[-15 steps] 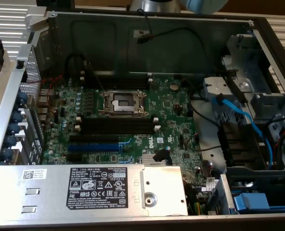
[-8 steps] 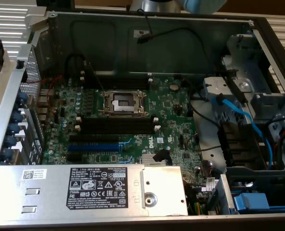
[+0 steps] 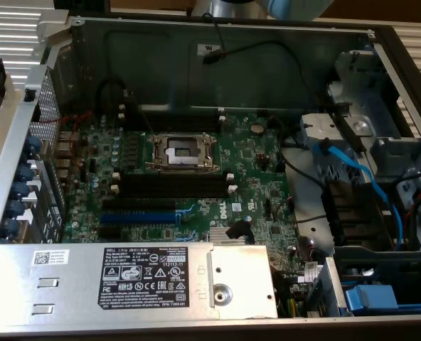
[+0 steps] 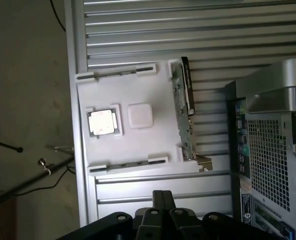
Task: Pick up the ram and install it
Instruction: 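Reach for the ram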
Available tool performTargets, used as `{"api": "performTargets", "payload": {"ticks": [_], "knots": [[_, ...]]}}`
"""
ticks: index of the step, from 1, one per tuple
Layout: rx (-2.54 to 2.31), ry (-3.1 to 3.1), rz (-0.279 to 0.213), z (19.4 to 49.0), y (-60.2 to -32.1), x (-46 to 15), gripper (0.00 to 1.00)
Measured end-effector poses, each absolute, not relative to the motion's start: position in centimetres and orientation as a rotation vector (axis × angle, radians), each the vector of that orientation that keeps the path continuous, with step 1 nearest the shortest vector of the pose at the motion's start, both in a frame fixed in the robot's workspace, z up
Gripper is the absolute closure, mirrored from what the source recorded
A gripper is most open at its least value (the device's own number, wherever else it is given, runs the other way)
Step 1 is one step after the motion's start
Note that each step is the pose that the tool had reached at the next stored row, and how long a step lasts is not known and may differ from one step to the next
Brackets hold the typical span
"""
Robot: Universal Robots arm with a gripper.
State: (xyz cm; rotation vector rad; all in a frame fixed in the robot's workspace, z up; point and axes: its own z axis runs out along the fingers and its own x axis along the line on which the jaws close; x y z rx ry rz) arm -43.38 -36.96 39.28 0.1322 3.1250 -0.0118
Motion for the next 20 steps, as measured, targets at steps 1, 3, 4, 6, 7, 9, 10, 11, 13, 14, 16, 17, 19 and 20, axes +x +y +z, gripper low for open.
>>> {"api": "performTargets", "payload": {"ticks": [1, 3, 4, 6, 7, 9, 10, 11, 13, 14, 16, 17, 19, 20], "knots": [[0.132, 3.125, -0.015, 39.3, -36.9, -43.8, 0.9], [0.132, 3.125, -0.022, 39.3, -36.7, -44.5, 0.9], [0.132, 3.125, -0.025, 39.3, -36.5, -44.8, 0.9], [0.131, 3.124, -0.034, 39.3, -36.1, -45.2, 0.9], [0.13, 3.124, -0.039, 39.3, -35.9, -45.4, 0.9], [0.124, 3.124, -0.048, 39.2, -35.4, -45.6, 0.9], [0.119, 3.123, -0.051, 39.2, -35.1, -45.6, 0.9], [0.113, 3.121, -0.052, 39.2, -34.9, -45.6, 0.9], [0.098, 3.115, -0.054, 39.1, -34.4, -45.7, 0.9], [0.091, 3.108, -0.054, 39.1, -34.1, -46.1, 0.9], [0.088, 3.105, -0.054, 39.1, -34.1, -46.4, 0.9], [0.087, 3.103, -0.054, 39.1, -34.1, -46.6, 0.9], [0.087, 3.099, -0.053, 39.0, -34.1, -46.9, 0.9], [0.087, 3.099, -0.053, 39.0, -34.1, -46.9, 0.9]]}}
